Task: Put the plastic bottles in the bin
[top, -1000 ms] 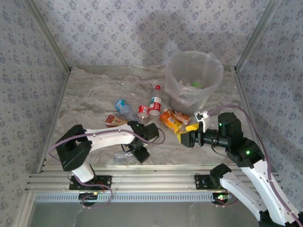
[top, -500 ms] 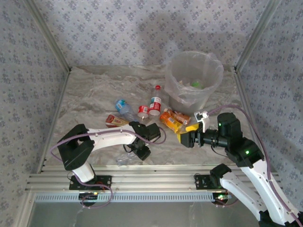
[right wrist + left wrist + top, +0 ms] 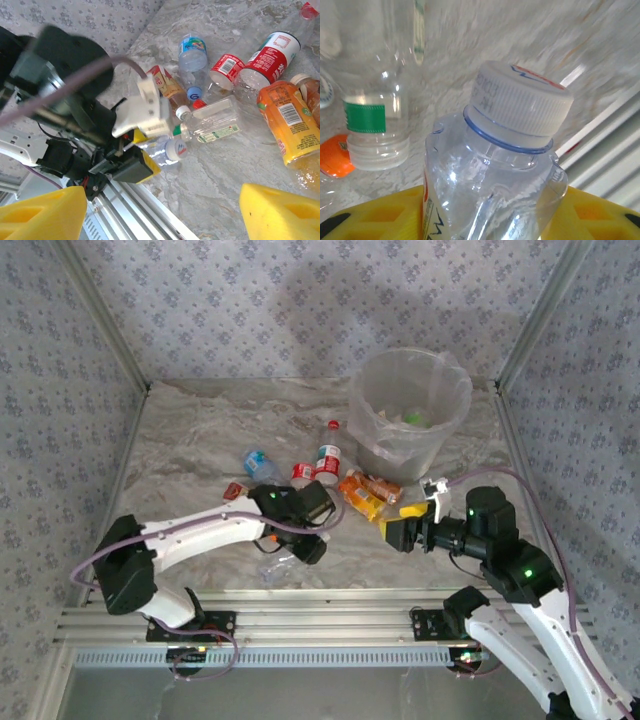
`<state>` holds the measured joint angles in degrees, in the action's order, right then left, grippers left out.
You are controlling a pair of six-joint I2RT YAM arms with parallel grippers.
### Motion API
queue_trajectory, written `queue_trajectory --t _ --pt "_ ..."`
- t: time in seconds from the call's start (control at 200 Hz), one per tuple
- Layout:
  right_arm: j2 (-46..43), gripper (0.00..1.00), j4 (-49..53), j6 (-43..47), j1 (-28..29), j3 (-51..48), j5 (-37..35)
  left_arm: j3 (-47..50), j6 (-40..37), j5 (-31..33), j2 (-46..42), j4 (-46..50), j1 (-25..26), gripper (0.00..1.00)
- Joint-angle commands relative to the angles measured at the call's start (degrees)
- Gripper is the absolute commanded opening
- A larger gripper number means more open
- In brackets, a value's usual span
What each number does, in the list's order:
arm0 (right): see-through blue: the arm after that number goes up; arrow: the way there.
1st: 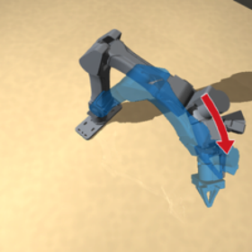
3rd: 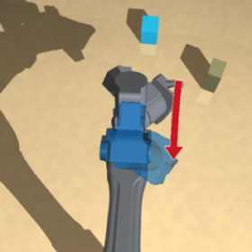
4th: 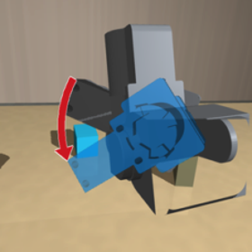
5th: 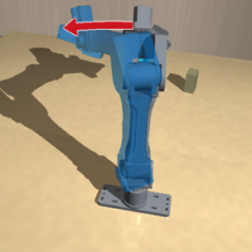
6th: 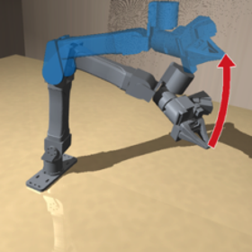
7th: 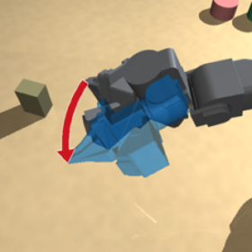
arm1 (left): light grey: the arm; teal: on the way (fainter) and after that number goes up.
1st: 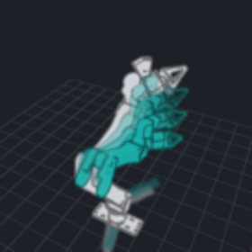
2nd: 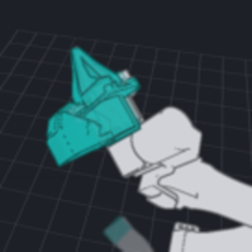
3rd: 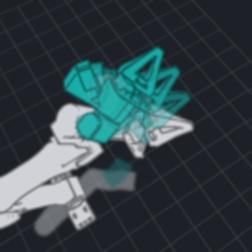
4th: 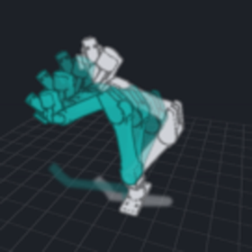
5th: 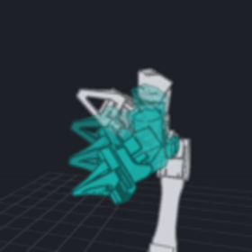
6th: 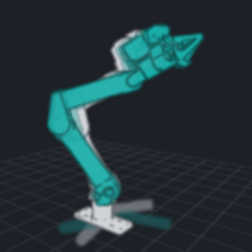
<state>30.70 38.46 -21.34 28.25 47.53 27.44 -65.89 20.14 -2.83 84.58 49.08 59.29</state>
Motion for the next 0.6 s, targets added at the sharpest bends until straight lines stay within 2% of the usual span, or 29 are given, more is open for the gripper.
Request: queue_trajectory --t 0.0,0.08,0.165,0.315,0.53,0.57,0.6 --pt "-0.46 0.83 -3.7 -1.95 -0.13 -1.15 1.17 -4.43 7.91 -4.56 -4.81 -2.15 -3.49 0.49" --pt "-0.42 0.83 -7.37 -3.54 -0.16 -2.21 3.03 -6.09 16.25 -4.1 -8.48 -5.38 -5.71 0.5" --pt "-0.24 0.85 -12.3 -6.25 -0.03 -4.18 4.41 -5.26 24.04 -4.02 -12.76 -13.09 -7.09 0.52" --pt "1.26 0.88 -19.55 -9.68 1.91 -7.09 2.82 -1.38 34.9 -2.73 -17.42 -22.96 -8.21 0.49" --pt "6.49 0.89 -28.02 -11.61 9.38 -8.82 -2.43 1.75 43.88 -3.23 -19.11 -31.95 -8.4 0.44" --pt "7.73 0.99 -29.61 -11.84 10.95 -8.72 -2.88 1.65 44.4 -3.36 -18.94 -32.5 -8.39 0.44" --pt "8.71 1.0 -30.75 -12.01 12.09 -8.61 -3.24 1.64 44.73 -3.32 -18.88 -32.71 -8.4 0.44"
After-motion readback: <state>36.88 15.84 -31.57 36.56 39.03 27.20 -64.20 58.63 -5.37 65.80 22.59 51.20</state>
